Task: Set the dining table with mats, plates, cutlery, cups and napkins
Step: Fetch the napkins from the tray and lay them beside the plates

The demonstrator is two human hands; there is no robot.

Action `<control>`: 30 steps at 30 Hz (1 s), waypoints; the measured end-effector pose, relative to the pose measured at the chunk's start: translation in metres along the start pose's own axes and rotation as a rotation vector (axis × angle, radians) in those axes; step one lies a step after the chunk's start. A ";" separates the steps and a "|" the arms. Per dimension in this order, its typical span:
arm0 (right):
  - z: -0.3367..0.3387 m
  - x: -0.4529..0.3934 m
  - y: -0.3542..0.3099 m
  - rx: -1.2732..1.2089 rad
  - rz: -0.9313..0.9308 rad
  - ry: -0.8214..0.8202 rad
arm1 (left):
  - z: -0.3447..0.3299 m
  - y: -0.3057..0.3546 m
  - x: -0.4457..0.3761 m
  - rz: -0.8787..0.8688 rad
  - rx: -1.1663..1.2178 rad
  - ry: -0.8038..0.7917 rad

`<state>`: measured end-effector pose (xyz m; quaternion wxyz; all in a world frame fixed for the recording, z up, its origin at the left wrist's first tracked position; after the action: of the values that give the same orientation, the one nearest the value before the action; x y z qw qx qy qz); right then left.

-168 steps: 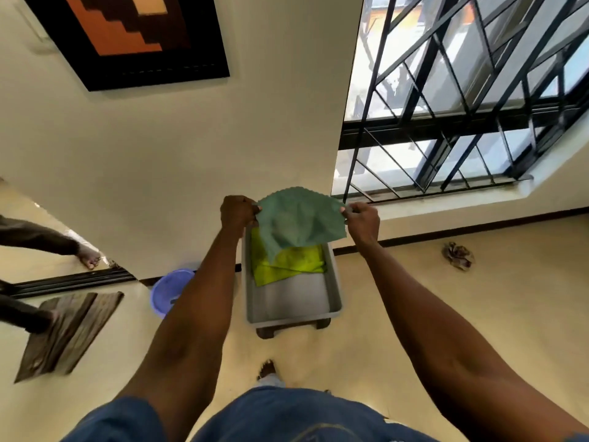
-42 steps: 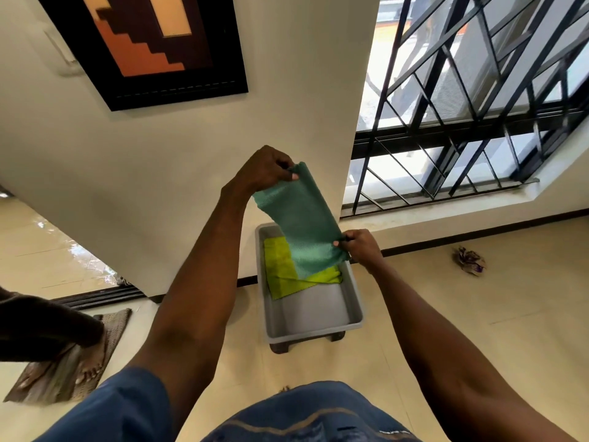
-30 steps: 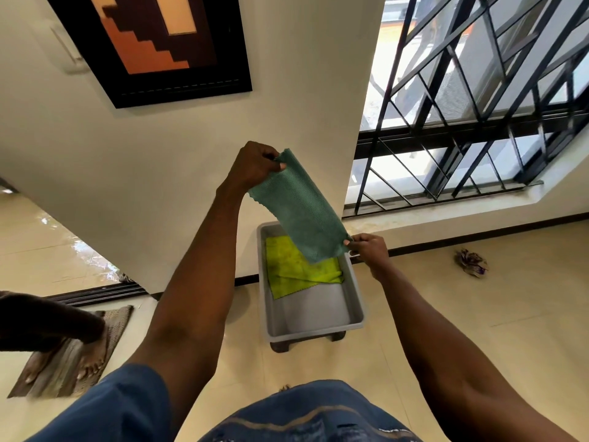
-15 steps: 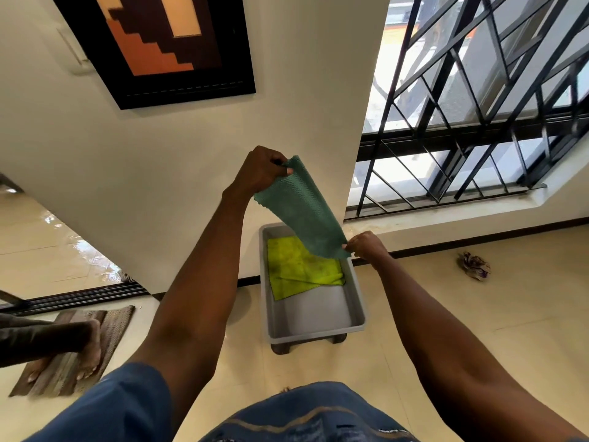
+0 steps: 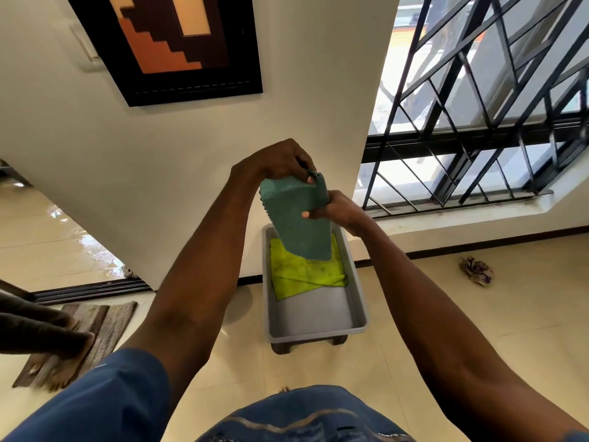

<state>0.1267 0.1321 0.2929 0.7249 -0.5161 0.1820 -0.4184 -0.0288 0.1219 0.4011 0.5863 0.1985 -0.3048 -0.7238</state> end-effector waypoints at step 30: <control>0.010 0.024 0.055 -0.658 -0.346 0.165 | -0.163 -0.082 0.065 0.323 1.401 0.101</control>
<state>0.1705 0.1251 0.2514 0.4220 -0.7088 0.2746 -0.4941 0.0013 0.0352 0.2310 0.4345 0.5136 -0.6954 -0.2525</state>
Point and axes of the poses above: each hand's wrist, its own x-axis away from the middle knuckle, its own z-axis out of the back of the hand, y = z × x, the point moved 4 cm from there along -x, towards the middle knuckle, and after that the axes turned 2 degrees about x, right-handed, at the moved point
